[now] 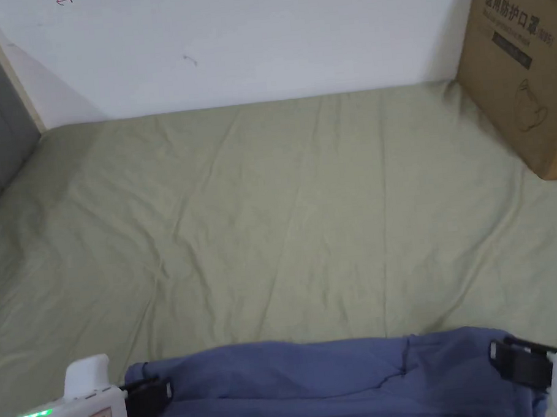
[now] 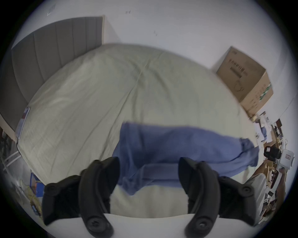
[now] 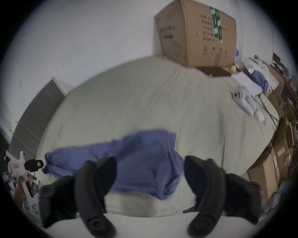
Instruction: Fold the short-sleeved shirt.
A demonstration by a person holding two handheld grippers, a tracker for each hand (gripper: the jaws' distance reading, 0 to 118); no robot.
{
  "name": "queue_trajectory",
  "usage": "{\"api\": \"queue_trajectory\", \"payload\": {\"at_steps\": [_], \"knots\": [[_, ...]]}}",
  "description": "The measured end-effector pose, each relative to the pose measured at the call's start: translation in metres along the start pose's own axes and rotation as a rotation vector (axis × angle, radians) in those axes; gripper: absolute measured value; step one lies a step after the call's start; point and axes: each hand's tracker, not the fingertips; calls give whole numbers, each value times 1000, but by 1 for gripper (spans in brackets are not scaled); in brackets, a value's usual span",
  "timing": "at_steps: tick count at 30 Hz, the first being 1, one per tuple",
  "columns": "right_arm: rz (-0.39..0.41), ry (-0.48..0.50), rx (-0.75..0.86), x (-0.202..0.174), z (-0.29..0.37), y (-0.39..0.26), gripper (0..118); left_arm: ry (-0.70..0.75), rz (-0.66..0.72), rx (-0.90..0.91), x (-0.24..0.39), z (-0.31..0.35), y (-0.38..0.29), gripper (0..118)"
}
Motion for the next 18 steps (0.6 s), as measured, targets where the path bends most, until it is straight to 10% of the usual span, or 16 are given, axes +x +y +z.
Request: {"api": "queue_trajectory", "payload": {"at_steps": [14, 16, 18], "knots": [[264, -39, 582, -127, 90, 86, 100, -24, -194, 620, 98, 94, 93, 83], [283, -54, 615, -137, 94, 84, 81, -14, -190, 667, 105, 96, 95, 61], [287, -64, 638, -143, 95, 83, 18, -63, -176, 694, 107, 99, 94, 1]]}}
